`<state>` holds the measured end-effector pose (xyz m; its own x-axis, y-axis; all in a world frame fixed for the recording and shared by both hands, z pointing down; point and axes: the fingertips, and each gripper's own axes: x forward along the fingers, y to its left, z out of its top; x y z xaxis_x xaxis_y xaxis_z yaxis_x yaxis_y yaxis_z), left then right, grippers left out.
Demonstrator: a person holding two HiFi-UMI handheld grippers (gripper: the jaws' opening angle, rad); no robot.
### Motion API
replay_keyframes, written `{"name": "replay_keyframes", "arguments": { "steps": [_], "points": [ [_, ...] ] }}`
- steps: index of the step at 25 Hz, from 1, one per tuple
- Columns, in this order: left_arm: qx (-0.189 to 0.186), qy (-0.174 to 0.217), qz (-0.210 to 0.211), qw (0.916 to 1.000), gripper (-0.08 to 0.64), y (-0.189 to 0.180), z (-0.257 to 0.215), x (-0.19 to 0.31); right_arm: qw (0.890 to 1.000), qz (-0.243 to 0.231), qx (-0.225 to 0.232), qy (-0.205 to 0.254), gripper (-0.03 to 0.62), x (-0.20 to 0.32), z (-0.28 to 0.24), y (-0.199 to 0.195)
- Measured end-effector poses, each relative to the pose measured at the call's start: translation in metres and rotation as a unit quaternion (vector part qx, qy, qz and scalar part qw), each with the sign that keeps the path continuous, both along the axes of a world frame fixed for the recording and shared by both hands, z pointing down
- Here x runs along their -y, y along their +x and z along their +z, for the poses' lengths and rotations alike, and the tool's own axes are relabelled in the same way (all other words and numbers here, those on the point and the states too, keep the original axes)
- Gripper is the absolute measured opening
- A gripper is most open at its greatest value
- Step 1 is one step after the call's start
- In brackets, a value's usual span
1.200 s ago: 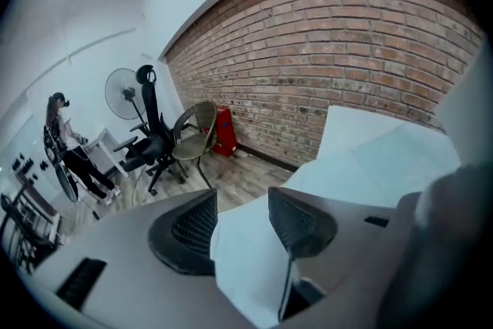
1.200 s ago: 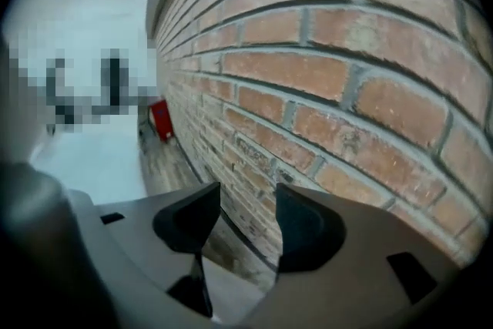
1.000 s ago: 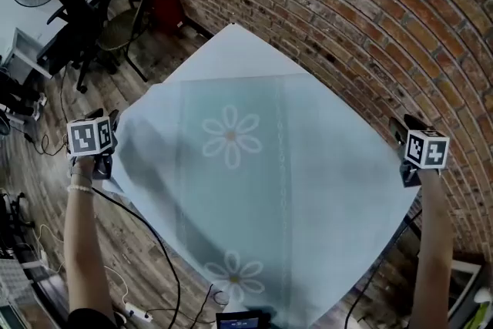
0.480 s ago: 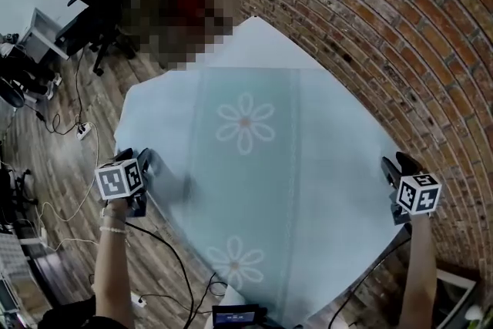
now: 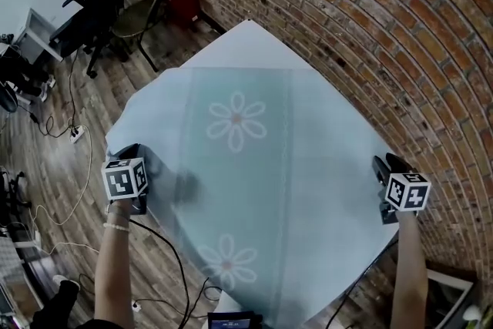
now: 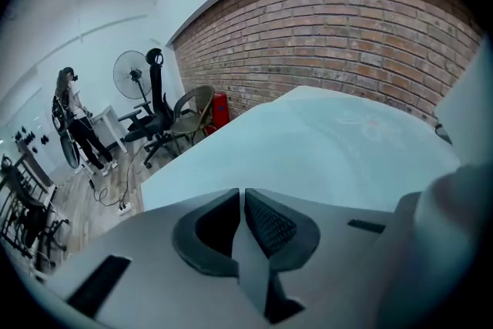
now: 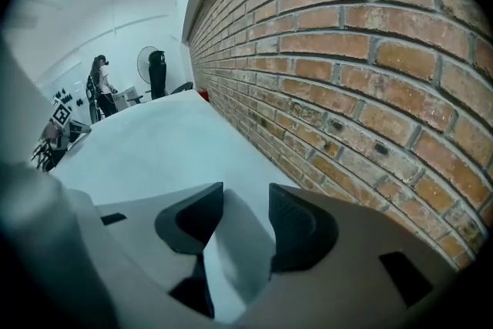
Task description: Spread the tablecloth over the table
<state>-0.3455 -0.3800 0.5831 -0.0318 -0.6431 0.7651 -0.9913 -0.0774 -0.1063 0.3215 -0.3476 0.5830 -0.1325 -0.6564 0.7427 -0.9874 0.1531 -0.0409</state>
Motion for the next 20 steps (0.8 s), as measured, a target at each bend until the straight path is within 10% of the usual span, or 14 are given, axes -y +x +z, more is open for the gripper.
{"name": "replay_keyframes", "arguments": {
  "steps": [20],
  "points": [
    [-0.016,0.005,0.021,0.9996,0.018,-0.007,0.001,0.085,0.997,0.017,-0.065,0.031,0.123,0.089,-0.001,-0.017]
  ]
}}
